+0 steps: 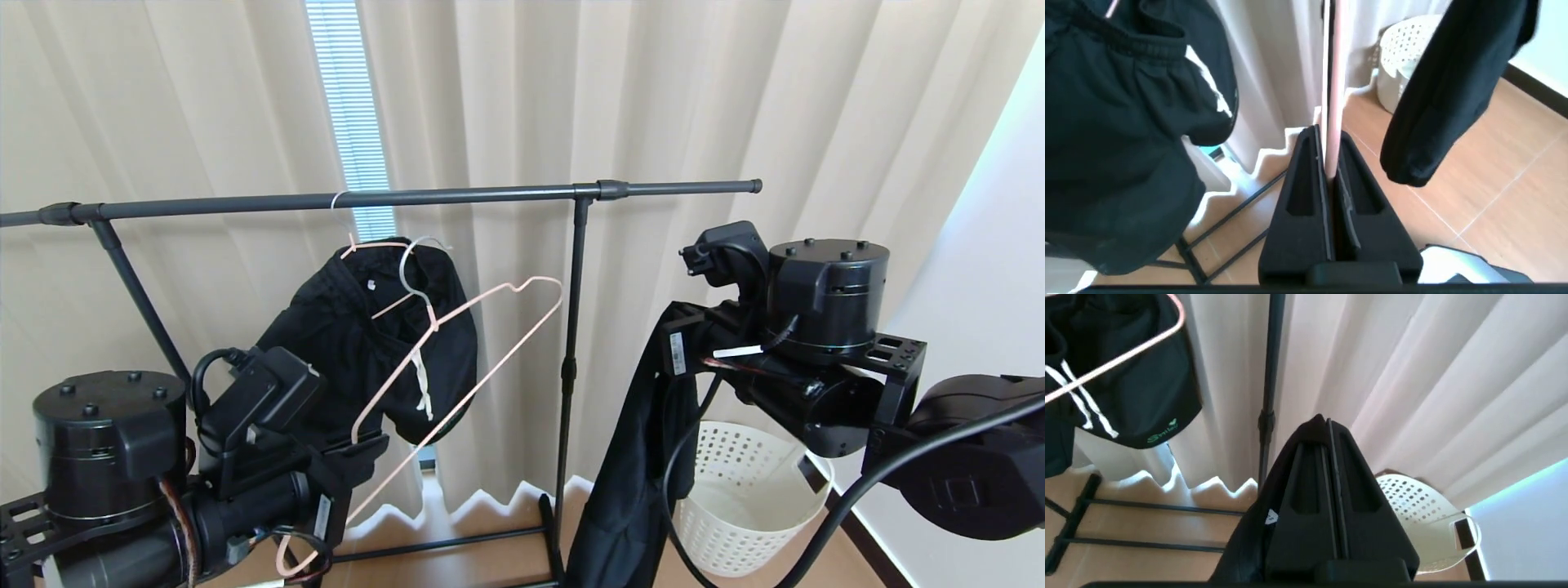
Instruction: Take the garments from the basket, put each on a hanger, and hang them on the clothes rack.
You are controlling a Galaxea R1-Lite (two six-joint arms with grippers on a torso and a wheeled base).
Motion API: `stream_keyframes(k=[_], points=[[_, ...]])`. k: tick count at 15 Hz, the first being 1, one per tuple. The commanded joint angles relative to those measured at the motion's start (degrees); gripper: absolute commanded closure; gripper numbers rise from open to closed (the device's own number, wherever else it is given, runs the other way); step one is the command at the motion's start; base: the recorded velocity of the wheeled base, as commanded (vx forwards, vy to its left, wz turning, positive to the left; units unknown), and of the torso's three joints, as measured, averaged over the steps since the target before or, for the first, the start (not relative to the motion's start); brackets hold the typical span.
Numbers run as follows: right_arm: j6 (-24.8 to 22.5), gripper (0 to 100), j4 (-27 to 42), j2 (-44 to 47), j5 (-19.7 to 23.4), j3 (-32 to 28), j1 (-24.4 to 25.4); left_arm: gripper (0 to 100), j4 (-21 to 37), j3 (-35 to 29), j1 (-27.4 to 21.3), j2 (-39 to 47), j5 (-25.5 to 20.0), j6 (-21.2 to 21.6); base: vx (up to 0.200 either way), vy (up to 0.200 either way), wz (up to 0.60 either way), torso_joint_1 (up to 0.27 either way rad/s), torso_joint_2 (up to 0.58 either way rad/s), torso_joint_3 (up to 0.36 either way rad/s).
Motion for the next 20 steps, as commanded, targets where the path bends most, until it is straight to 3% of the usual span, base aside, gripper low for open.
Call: stream_keyframes(k=[1, 7, 11, 13, 20], points=[[-0.2, 100, 0.0, 0.3, -0.1, -0.2, 0.5, 100, 0.0, 0.9, 0.1, 0.0, -0.6, 0.6, 0.0, 0.0, 0.0, 0.0, 0.0, 0.0], [-2.1, 100, -0.2, 5.2, -1.5, -3.4, -0.6, 100, -0.1, 2.0, -0.2, 0.3, -2.1, 0.8, 0.0, 0.0, 0.0, 0.0, 0.0, 0.0], [-1.9, 100, -0.8, 5.5, -4.5, -1.5, -0.6, 100, -0.5, 3.2, -3.8, 0.1, -2.1, 0.8, 0.0, 0.0, 0.0, 0.0, 0.0, 0.0], [-2.7, 100, -5.0, 7.2, -4.8, -1.7, -1.0, 100, -1.7, 4.1, -4.5, 1.4, -2.1, 0.8, 0.0, 0.0, 0.0, 0.0, 0.0, 0.0], [-3.6, 100, -6.3, 8.2, -4.8, -2.8, -1.4, 100, -3.1, 5.2, -8.3, 3.4, -2.1, 0.4, 0.0, 0.0, 0.0, 0.0, 0.0, 0.0]])
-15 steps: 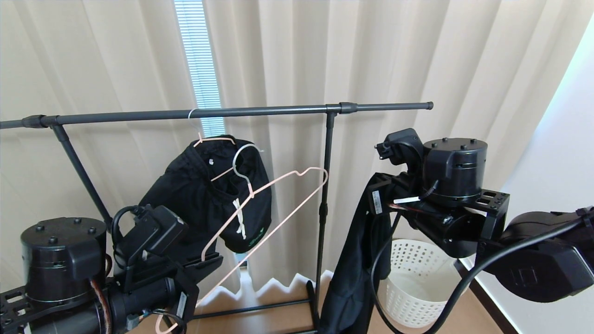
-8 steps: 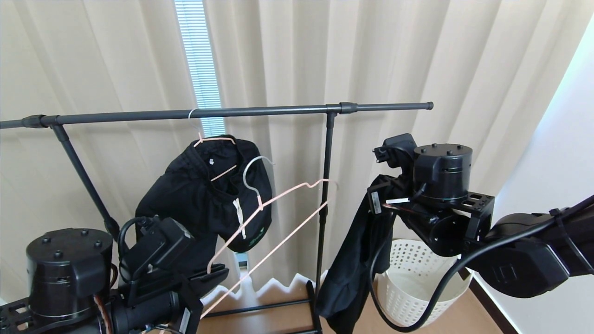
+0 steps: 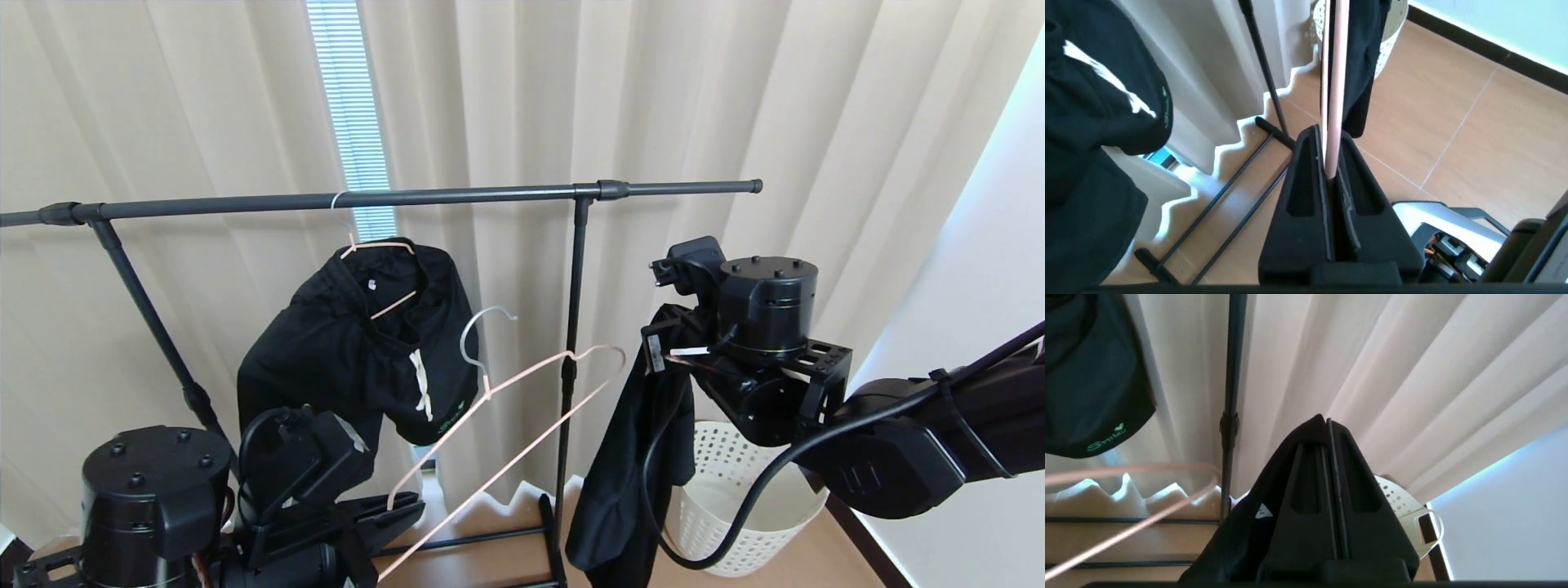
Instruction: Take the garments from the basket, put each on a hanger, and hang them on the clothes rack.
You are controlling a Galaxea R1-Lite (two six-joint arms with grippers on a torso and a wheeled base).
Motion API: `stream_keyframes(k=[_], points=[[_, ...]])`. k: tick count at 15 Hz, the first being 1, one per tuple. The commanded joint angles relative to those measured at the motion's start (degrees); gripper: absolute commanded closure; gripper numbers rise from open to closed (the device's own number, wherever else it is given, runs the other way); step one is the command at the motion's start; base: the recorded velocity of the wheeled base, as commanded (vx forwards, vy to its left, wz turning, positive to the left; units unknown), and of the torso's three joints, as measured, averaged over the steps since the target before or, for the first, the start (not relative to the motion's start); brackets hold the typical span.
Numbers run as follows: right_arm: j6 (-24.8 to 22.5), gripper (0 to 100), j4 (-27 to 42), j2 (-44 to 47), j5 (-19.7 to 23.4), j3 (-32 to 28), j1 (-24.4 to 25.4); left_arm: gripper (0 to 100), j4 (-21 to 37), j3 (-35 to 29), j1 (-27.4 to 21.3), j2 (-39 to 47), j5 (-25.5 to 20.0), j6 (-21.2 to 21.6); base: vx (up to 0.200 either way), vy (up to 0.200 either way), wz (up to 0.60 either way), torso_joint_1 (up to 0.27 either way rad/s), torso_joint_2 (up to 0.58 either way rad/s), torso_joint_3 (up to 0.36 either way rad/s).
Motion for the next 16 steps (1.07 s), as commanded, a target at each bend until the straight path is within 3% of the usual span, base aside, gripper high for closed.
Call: stream_keyframes(k=[1, 16], points=[[0.0, 100, 0.0, 0.5, 0.0, -0.2, 0.0, 100, -0.2, 0.2, -0.7, 1.0, 0.0, -0.1, 0.0, 0.0, 0.0, 0.0, 0.0, 0.0], [0.2, 100, -0.2, 3.1, 0.0, -2.7, 0.0, 100, -2.6, 0.8, -2.1, 0.8, 0.1, -0.2, 0.0, 0.0, 0.0, 0.0, 0.0, 0.0]])
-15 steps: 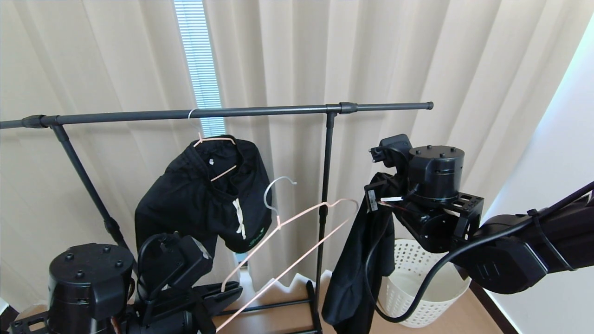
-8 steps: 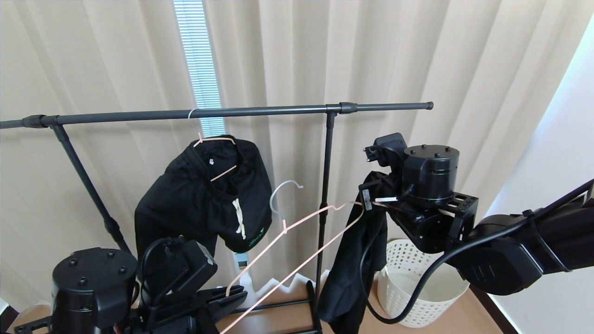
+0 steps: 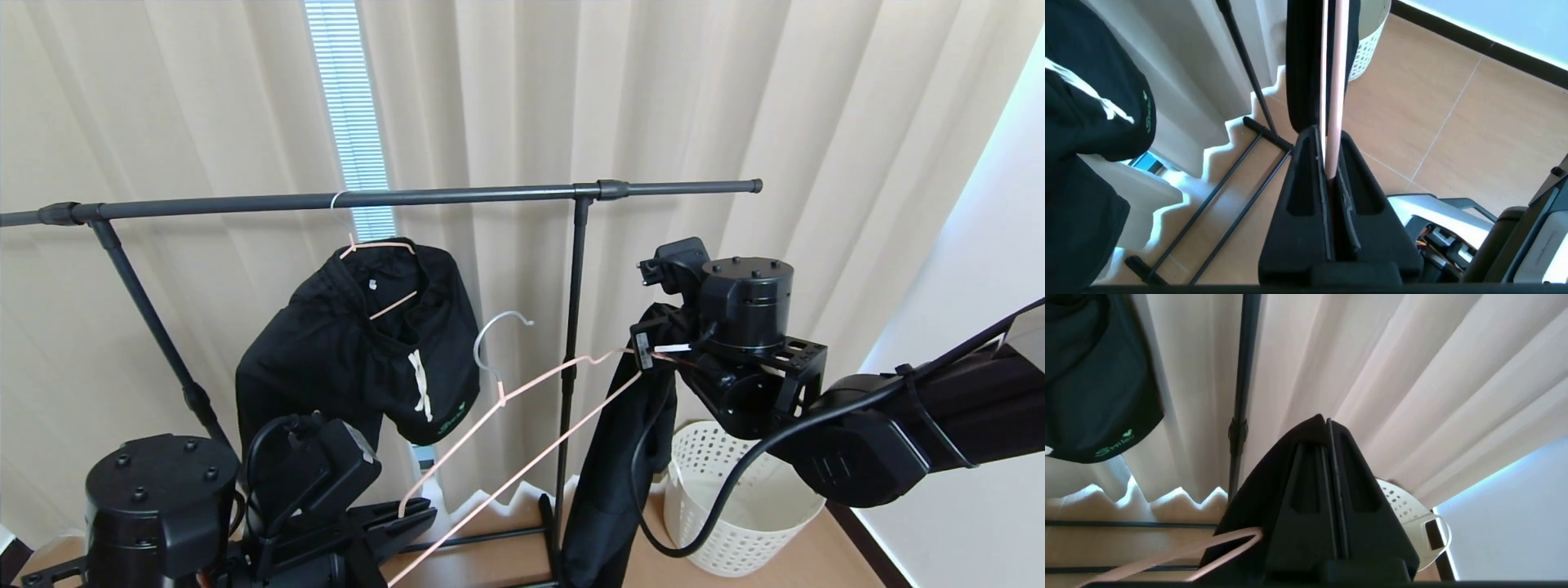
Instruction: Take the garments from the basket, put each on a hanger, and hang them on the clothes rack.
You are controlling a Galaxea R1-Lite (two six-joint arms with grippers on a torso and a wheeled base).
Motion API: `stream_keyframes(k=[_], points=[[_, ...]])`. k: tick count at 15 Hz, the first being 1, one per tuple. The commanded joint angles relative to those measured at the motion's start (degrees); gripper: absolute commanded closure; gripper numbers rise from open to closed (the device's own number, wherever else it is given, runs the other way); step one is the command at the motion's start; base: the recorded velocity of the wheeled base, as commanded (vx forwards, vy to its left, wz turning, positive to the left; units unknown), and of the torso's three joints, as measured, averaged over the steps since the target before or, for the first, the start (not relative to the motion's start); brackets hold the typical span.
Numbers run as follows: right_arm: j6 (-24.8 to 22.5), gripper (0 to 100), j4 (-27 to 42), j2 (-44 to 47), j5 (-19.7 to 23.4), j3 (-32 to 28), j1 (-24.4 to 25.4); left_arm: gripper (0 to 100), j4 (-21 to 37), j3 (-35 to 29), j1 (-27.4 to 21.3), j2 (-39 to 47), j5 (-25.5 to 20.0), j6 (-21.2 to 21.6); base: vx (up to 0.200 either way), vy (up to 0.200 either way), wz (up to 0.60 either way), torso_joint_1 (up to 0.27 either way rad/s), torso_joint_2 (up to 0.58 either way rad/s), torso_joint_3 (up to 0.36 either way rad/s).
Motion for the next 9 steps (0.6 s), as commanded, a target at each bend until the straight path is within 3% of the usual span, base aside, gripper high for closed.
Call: stream_keyframes(k=[1, 9], points=[[0.0, 100, 0.0, 0.4, 0.0, -0.1, -0.1, 100, -0.2, 0.0, 0.0, 0.2, 0.0, -0.3, 0.0, 0.0, 0.0, 0.0, 0.0, 0.0], [0.2, 100, -0.1, -0.2, 0.0, 0.6, 1.7, 100, -0.2, -0.4, -0.1, 1.1, 0.0, -0.6, 0.0, 0.0, 0.0, 0.0, 0.0, 0.0]])
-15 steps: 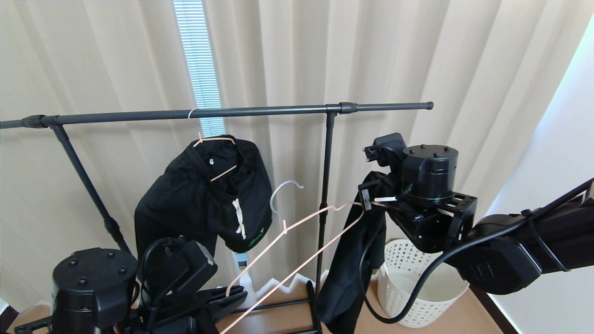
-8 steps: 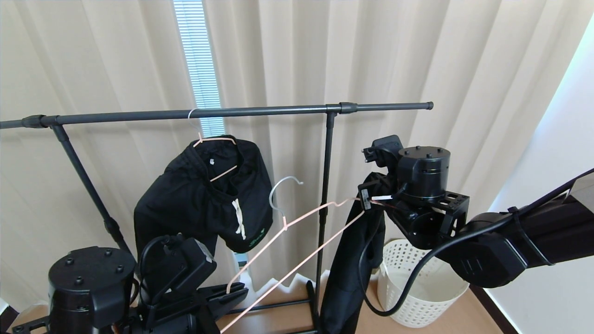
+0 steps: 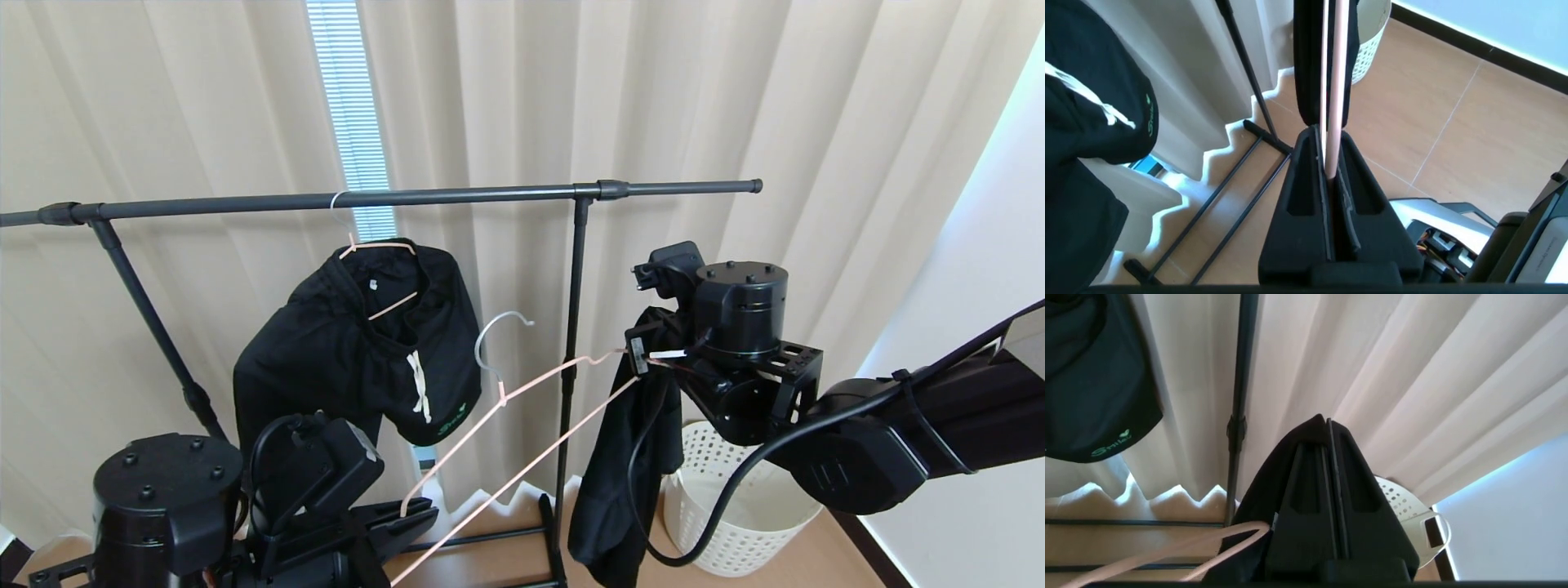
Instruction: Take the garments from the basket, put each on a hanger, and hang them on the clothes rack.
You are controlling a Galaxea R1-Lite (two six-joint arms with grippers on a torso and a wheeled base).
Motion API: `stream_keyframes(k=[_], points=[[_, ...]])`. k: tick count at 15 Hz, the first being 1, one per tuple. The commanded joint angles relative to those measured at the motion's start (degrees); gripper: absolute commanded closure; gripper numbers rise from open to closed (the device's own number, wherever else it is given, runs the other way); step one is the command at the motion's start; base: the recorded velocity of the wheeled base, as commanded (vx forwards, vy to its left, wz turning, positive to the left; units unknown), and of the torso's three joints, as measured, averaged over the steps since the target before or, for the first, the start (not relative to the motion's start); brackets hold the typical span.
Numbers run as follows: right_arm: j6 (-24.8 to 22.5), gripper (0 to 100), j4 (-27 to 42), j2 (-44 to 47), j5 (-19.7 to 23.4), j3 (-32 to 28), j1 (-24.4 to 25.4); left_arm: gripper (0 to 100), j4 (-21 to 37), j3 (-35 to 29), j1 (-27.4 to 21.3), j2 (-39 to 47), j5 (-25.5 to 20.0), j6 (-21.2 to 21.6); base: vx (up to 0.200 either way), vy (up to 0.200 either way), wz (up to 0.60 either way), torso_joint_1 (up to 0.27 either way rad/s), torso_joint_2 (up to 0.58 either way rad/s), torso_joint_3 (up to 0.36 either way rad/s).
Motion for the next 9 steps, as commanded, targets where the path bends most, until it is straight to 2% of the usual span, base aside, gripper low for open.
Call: stream_keyframes(k=[1, 3, 9], points=[[0.0, 100, -1.1, -0.2, 0.0, 0.4, 0.8, 100, 0.0, -0.3, 0.0, 0.6, 0.0, -0.6, 0.0, 0.0, 0.0, 0.0, 0.0, 0.0], [-0.5, 100, -3.7, -0.2, 0.0, 1.8, 1.5, 100, -0.1, -0.5, 0.0, 1.1, 0.1, -0.9, 0.0, 0.0, 0.0, 0.0, 0.0, 0.0], [-0.4, 100, -3.9, -0.6, 0.0, 3.1, 3.0, 100, -2.9, -0.4, 0.0, 1.2, 0.3, -1.9, 0.0, 0.0, 0.0, 0.0, 0.0, 0.0]])
